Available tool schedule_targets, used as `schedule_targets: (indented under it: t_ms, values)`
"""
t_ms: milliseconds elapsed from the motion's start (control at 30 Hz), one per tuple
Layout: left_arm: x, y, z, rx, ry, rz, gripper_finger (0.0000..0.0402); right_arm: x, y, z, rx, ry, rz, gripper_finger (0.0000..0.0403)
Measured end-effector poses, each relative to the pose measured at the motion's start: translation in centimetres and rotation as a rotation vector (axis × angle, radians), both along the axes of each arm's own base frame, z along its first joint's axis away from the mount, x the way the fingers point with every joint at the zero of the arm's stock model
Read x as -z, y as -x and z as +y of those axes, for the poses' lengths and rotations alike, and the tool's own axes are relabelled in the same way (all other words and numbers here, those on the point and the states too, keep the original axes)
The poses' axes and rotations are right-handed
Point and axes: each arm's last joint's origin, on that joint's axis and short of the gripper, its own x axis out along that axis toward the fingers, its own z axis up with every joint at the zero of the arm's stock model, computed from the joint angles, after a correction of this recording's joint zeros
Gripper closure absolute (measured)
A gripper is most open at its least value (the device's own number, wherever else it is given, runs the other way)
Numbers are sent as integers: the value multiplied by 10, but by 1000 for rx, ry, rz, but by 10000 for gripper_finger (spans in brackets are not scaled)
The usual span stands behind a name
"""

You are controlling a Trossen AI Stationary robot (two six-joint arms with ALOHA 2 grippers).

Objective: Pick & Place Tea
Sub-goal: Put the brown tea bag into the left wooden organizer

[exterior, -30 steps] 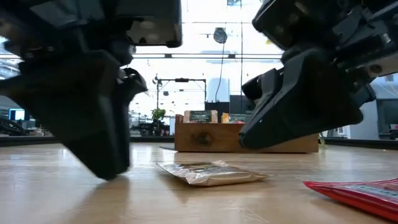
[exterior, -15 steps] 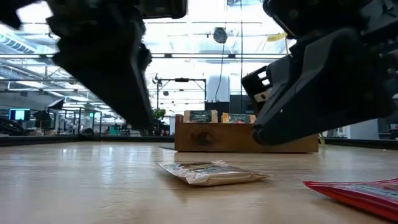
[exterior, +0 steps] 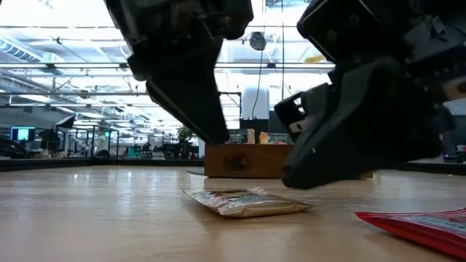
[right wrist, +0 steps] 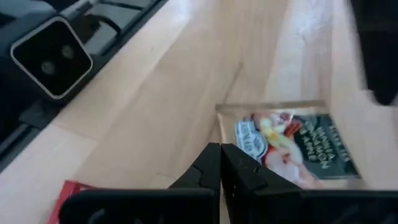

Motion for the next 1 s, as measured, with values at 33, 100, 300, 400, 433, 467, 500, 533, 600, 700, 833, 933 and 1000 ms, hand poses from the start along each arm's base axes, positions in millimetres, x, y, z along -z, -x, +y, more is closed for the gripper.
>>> schedule_targets:
  t_ms: [33,100,300,400,433,467,500,533,600,700,833,933,1000]
  values:
    - [0,0,1,-1,3,3,295,0,0,0,0,-3,-2,403]
    - [1,0,2,17,15,24,295,-1,-1,-1,4,-9,-5,403]
    - [2,1,4,61,3,60,295,0,-1,-3,11,-6,6,403]
    - [2,2,2,82,-6,60,295,0,-1,-3,12,-9,7,403]
    - [2,3,2,81,-4,60,295,0,-1,-3,12,-9,7,403]
    - [2,3,1,81,0,61,295,0,-1,-3,12,-8,8,403]
    - [2,3,1,84,6,63,295,1,-1,-3,11,-3,15,403]
    - [2,2,1,88,16,65,295,5,-1,-3,12,1,21,403]
    - [1,2,1,94,27,64,295,11,-2,-5,16,7,35,403]
    - [1,1,0,95,31,57,287,17,-5,-8,15,-17,48,403]
    - [1,1,1,98,30,60,252,21,-6,-11,36,-24,72,403]
    - [1,0,3,87,33,59,212,22,-6,-13,32,-28,96,403]
    - [1,-2,7,71,54,67,182,23,-6,-14,32,-28,109,403]
